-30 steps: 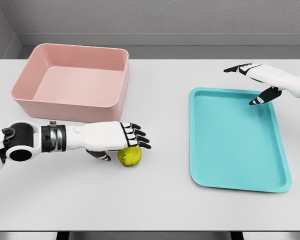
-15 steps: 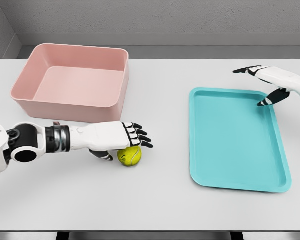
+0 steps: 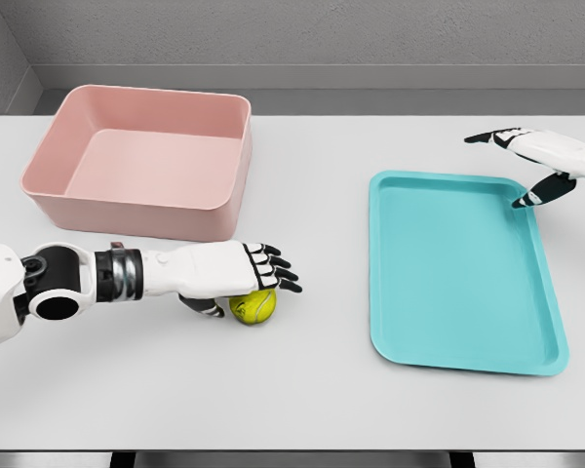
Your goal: Put the tennis from the blue tray into the pink basket with both arms
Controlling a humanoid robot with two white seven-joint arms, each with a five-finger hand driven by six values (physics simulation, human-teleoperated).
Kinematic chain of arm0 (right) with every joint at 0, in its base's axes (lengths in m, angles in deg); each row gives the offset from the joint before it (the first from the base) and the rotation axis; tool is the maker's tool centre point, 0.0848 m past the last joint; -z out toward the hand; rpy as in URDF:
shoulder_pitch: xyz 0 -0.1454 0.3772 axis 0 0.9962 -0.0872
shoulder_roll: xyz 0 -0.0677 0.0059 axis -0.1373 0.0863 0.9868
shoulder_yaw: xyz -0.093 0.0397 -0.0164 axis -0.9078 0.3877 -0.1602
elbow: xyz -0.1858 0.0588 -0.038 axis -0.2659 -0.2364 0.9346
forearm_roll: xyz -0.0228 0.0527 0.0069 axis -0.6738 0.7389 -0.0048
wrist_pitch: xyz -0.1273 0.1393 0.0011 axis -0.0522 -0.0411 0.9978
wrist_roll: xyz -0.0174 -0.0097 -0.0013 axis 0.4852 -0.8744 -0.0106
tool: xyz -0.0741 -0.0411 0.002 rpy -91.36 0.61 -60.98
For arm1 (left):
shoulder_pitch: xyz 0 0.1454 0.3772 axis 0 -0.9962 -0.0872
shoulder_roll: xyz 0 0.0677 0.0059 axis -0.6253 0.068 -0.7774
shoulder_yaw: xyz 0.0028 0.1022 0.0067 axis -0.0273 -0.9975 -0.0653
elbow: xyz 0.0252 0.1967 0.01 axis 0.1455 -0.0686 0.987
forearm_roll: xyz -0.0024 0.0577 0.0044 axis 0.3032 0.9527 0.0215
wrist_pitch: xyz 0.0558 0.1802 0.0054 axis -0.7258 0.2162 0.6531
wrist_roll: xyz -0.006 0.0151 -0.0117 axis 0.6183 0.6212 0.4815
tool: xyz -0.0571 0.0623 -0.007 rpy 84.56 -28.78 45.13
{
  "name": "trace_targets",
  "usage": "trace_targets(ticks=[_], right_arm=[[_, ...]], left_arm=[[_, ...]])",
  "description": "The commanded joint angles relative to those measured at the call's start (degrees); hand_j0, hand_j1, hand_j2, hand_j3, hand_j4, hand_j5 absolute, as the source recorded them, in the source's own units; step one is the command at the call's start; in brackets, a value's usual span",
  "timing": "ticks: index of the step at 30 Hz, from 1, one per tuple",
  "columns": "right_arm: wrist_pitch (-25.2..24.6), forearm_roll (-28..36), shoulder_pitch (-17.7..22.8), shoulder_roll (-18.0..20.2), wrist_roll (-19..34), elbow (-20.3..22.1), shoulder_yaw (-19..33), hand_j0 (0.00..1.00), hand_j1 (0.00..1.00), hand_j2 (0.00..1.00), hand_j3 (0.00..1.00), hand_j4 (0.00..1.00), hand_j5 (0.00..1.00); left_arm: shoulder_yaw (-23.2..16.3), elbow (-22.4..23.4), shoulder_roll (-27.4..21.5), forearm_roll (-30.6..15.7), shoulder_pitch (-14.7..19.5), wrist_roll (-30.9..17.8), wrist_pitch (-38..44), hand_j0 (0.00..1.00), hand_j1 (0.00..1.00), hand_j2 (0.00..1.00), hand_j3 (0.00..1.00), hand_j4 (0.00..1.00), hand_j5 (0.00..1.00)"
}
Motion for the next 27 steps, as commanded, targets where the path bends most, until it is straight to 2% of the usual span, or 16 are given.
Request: trace_targets(ticks=[1, 9, 16, 19, 21, 27], right_arm=[[-0.1, 0.4, 0.0, 0.1, -0.1, 0.1, 0.1, 1.0, 1.0, 1.0, 1.0, 1.0, 1.0], [-0.1, 0.4, 0.0, 0.1, -0.1, 0.1, 0.0, 1.0, 1.0, 1.0, 1.0, 1.0, 1.0], [-0.1, 0.4, 0.0, 0.1, 0.0, 0.2, 0.0, 1.0, 1.0, 1.0, 1.0, 1.0, 1.0], [-0.1, 0.4, 0.0, 0.1, -0.1, 0.2, 0.0, 1.0, 1.0, 1.0, 1.0, 1.0, 1.0], [-0.1, 0.4, 0.1, 0.1, 0.0, 0.2, 0.0, 1.0, 1.0, 1.0, 1.0, 1.0, 1.0], [-0.1, 0.4, 0.0, 0.1, -0.1, 0.2, 0.0, 1.0, 1.0, 1.0, 1.0, 1.0, 1.0]], left_arm=[[0.0, 0.0, 0.0, -0.2, -0.1, -0.1, 0.0, 1.0, 1.0, 1.0, 1.0, 1.0, 1.0], [-0.6, 0.0, 0.1, -0.3, 0.0, -0.1, 0.8, 0.99, 0.99, 0.99, 0.99, 0.99, 0.99], [-0.7, 0.0, 0.0, -0.6, 0.0, -0.1, 0.8, 0.69, 0.69, 0.69, 0.69, 0.69, 0.69], [-0.7, 0.0, -0.1, -0.8, 0.0, -0.1, 0.7, 0.66, 0.66, 0.66, 0.66, 0.66, 0.66], [-0.7, 0.0, -0.1, -0.8, 0.1, -0.1, 0.7, 0.6, 0.6, 0.6, 0.6, 0.6, 0.6], [-0.7, -0.1, -0.2, -0.9, 0.0, -0.1, 0.7, 0.59, 0.59, 0.59, 0.59, 0.59, 0.59]])
